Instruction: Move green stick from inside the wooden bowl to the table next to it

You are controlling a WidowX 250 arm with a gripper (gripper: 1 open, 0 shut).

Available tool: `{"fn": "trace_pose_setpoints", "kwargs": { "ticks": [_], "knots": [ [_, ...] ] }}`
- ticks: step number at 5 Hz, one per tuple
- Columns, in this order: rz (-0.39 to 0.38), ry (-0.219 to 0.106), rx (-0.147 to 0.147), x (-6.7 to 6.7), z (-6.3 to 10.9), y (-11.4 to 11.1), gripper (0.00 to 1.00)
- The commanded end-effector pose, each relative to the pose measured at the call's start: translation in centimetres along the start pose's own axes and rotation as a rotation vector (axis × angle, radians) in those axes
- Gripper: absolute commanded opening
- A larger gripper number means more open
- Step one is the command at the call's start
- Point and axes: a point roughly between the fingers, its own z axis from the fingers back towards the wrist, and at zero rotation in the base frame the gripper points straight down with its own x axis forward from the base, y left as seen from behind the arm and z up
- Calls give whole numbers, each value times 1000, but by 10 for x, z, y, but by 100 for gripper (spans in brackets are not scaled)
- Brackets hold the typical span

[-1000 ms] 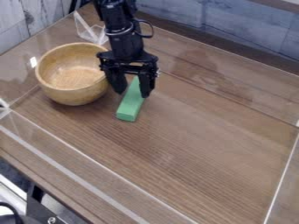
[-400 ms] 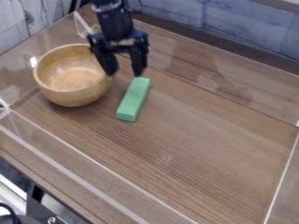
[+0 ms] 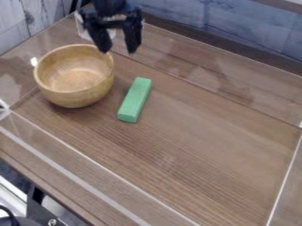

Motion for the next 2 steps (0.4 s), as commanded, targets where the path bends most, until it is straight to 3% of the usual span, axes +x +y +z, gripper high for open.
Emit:
{"fn": "trace_pose_setpoints", "kwargs": {
  "ticks": [1, 2],
  "knots": [
    [38, -63, 10, 6, 27, -11, 100],
    [97, -68, 12, 3, 37, -18, 100]
  ]
}}
